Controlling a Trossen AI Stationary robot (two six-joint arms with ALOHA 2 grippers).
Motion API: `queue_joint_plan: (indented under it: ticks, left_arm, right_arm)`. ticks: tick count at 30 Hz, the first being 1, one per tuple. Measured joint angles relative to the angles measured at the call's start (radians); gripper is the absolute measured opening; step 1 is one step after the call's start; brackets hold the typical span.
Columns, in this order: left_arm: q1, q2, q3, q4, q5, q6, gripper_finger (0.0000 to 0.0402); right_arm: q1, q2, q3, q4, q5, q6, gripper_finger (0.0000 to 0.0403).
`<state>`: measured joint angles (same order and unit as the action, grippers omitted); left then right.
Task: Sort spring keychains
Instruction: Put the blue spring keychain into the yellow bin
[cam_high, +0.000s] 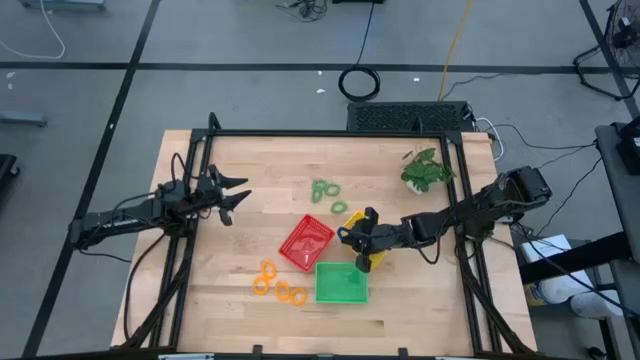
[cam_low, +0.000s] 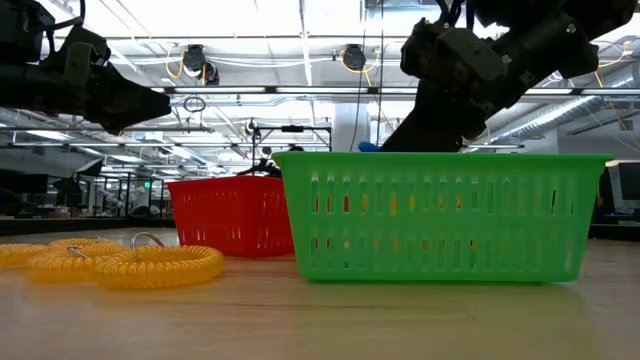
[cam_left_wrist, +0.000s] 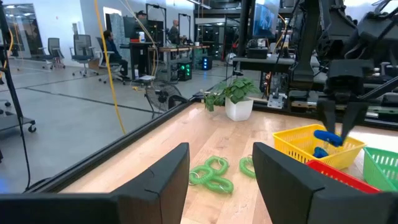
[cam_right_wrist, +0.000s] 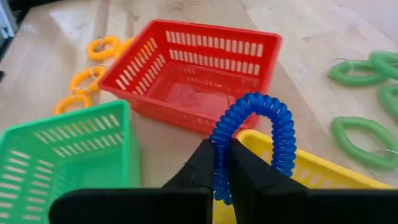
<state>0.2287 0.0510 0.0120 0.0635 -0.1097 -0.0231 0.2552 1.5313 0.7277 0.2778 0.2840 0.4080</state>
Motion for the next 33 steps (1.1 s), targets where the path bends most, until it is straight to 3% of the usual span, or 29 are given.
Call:
queue_joint_plan:
  ticks: [14, 22, 28, 33]
  left_arm:
    - [0.000, 0.000, 0.000, 0.000, 0.003, 0.000, 0.0184]
    - [0.000, 0.000, 0.000, 0.000, 0.004, 0.000, 0.0184]
    - [0.000, 0.000, 0.000, 0.000, 0.004, 0.000, 0.0184]
    - [0.000, 0.000, 0.000, 0.000, 0.004, 0.000, 0.0184]
  right_arm:
    - [-0.026, -0.272, 0.000, -0.355, 0.002, 0.083, 0.0013]
    - [-0.026, -0.295, 0.000, -0.589, 0.000, 0.200, 0.0013]
    - [-0.025, -0.285, 0.000, -0.596, -0.006, 0.235, 0.0013]
    - [-0.023, -0.284, 0.000, -0.555, -0.072, 0.236, 0.0013]
